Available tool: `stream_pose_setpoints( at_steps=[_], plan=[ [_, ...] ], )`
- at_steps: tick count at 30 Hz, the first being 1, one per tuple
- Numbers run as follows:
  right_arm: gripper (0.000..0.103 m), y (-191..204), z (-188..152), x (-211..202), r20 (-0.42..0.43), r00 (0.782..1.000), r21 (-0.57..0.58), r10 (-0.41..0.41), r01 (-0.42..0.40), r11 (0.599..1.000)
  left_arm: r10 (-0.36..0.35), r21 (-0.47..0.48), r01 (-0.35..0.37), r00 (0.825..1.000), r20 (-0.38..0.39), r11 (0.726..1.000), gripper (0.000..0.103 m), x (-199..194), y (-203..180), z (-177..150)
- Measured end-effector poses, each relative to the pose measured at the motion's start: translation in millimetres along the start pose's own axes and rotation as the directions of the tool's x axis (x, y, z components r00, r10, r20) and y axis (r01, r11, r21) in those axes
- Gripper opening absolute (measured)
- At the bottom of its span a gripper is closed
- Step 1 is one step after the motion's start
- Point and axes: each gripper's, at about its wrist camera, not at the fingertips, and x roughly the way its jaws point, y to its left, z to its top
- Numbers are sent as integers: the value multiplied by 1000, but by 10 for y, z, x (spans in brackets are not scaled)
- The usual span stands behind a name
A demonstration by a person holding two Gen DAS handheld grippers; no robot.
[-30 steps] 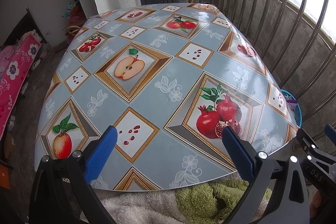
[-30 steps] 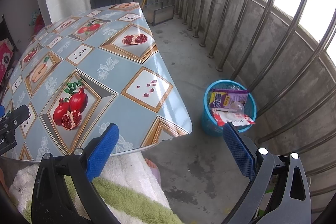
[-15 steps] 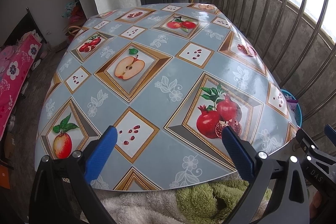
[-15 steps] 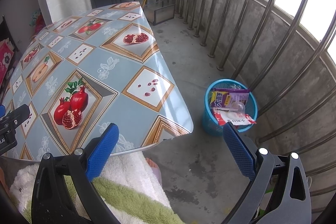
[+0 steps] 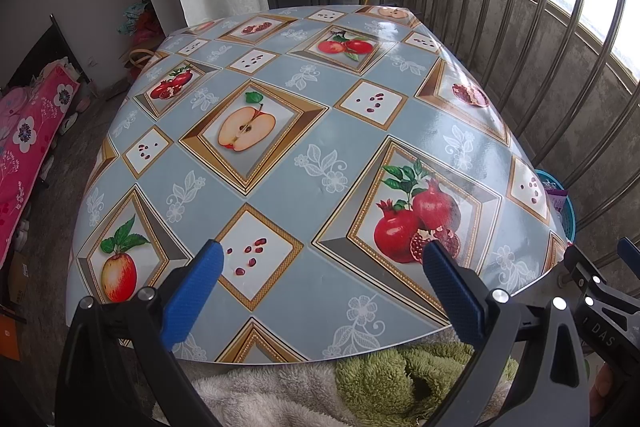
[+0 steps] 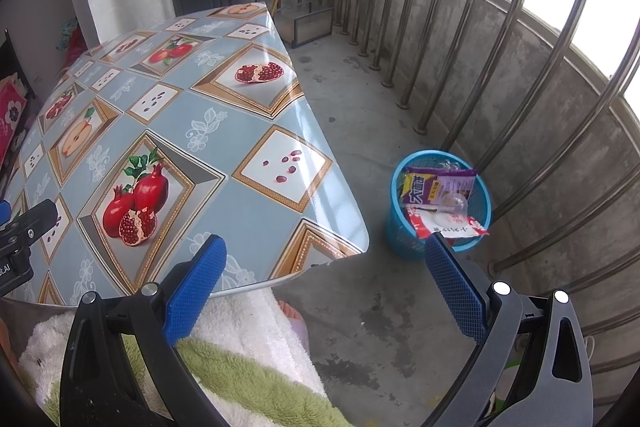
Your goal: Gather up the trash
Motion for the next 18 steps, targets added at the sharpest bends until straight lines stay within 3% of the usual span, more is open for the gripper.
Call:
stream_pose_setpoints(
  at_steps=[18],
  plan=[
    [95, -5, -2, -1, 0, 1000, 1, 2, -2, 1000, 0, 1, 0, 1000, 0, 1000, 97, 4, -3, 7]
  ],
)
